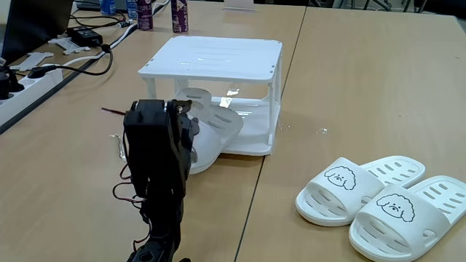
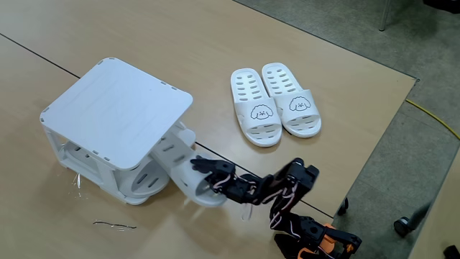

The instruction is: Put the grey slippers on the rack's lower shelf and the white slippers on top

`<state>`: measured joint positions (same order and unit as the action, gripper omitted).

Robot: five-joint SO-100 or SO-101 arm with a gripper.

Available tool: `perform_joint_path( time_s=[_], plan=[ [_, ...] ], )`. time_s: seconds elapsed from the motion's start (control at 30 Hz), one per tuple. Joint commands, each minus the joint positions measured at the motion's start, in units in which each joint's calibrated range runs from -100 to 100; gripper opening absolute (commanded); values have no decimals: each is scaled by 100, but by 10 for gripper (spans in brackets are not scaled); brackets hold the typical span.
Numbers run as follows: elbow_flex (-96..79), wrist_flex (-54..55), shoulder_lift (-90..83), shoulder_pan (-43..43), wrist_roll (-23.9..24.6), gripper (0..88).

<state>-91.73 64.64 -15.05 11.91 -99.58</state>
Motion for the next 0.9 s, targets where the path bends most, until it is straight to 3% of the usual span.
perform_joint_path(
  time_s=[0.0, 0.17, 0.47, 0.67, 0.7, 0.8, 0.87],
  plan=[
    [1799, 16, 1063, -212, -42, 8],
    [3711, -18, 2544, -328, -42, 8],
    [8853, -2969, 4858, -615, -42, 8],
    [9476, -3185, 5422, -730, -42, 11],
    [9485, -3185, 5472, -813, -42, 23],
    [9476, -3176, 5439, -1101, -42, 233],
    [9467, -3176, 5388, -1216, -42, 279]
  ],
)
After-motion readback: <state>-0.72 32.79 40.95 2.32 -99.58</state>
